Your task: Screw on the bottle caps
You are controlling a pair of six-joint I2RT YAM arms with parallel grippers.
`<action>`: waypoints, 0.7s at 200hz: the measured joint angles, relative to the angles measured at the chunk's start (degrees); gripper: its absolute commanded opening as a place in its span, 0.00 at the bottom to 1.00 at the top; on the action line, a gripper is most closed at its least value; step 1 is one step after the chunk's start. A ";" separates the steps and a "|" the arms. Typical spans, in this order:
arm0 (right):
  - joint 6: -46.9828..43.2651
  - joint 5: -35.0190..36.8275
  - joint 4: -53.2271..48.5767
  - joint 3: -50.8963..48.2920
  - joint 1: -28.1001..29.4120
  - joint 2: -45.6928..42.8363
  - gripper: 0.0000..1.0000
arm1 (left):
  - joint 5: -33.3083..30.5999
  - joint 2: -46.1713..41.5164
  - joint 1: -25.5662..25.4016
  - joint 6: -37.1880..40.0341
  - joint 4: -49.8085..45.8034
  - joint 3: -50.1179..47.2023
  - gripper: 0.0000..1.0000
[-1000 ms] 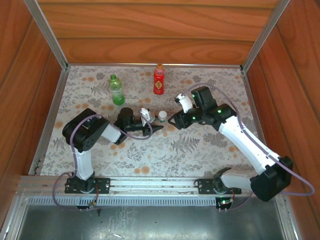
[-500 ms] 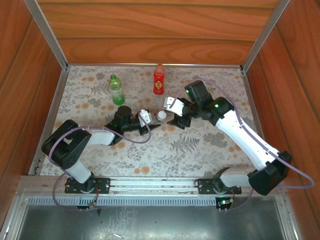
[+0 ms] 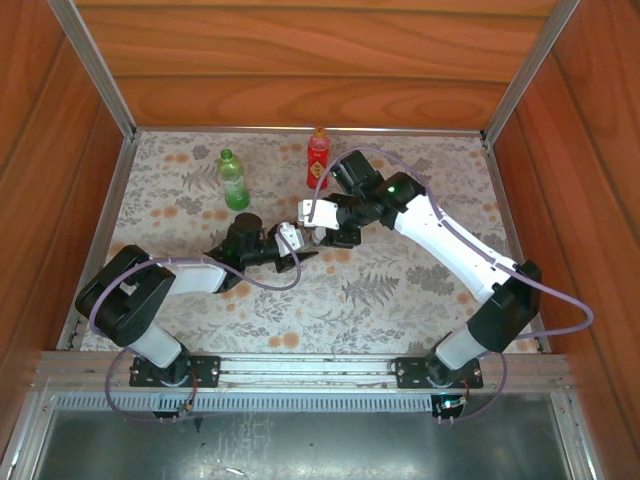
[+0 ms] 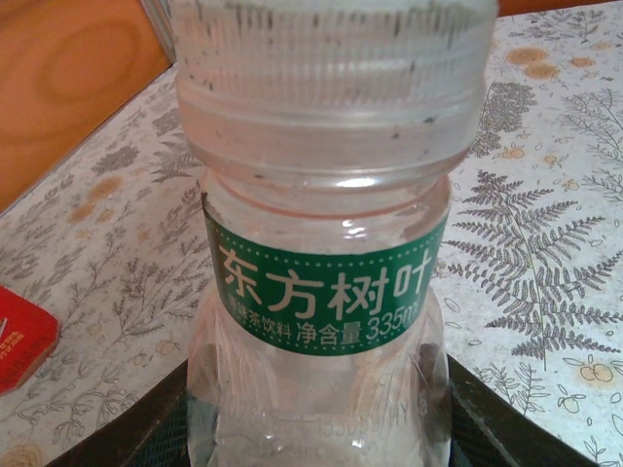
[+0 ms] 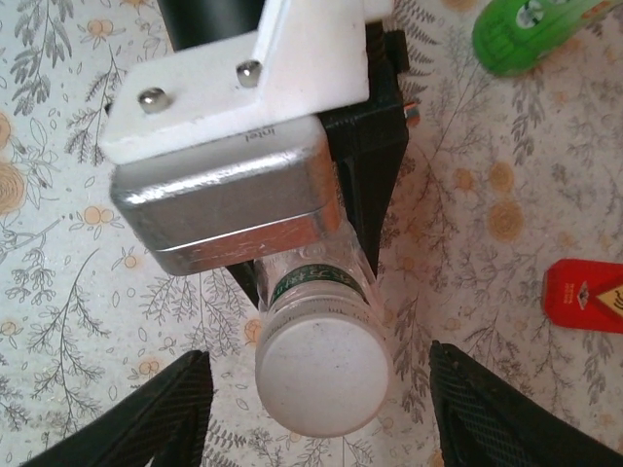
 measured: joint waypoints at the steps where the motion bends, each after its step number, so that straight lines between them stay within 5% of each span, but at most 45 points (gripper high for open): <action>1: -0.04 0.04 -0.02 0.04 0.00 0.07 0.59 | -0.02 0.00 0.00 0.02 -0.02 0.02 0.50; 82: -0.66 1.44 -1.92 1.44 0.35 1.88 0.51 | -0.33 -0.72 -0.02 0.22 -0.85 0.00 0.50; 140: -0.68 1.60 -2.25 2.21 0.37 2.45 0.55 | -0.44 -0.76 -0.02 0.24 -0.87 0.00 0.50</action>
